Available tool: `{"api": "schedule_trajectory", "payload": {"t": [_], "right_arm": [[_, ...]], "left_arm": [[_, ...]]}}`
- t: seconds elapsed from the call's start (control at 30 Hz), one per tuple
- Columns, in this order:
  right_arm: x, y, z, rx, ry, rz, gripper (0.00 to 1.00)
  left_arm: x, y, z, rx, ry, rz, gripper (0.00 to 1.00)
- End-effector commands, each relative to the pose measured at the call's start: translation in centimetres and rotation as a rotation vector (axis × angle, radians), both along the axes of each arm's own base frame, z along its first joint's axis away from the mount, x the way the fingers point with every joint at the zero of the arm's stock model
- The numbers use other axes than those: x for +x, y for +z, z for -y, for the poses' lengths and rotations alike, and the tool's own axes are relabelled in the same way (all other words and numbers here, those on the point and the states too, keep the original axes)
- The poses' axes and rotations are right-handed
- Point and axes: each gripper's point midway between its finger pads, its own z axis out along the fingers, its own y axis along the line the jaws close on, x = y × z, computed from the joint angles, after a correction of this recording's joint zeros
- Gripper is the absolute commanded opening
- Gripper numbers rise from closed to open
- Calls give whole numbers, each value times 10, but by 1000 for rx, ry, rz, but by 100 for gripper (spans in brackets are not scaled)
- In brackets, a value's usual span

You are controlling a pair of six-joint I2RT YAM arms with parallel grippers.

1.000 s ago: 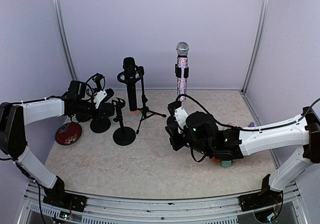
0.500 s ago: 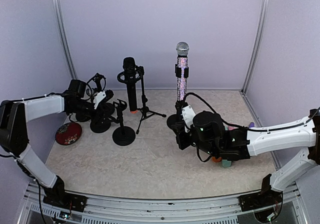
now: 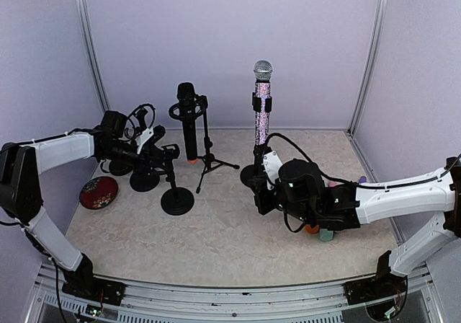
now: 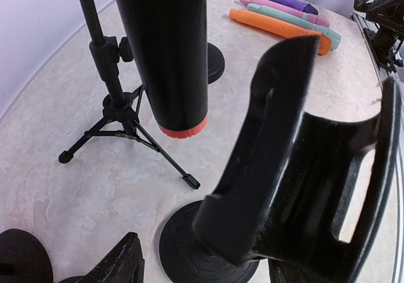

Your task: Remove the microphone from the stand

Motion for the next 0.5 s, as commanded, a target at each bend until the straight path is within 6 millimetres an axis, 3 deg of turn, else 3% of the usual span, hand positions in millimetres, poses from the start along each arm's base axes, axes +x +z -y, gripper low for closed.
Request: {"api": "schedule_trajectory", "payload": {"t": [0.0, 0.27, 0.47], "right_arm": [[2, -3, 4, 6, -13, -9, 14], [4, -3, 3, 2, -14, -8, 11], [5, -2, 6, -5, -20, -3, 10]], "left_arm": [[0, 8, 14, -54, -27, -15, 63], [7, 3, 19, -49, -3, 2, 41], [32, 3, 6, -4, 84, 90, 12]]}}
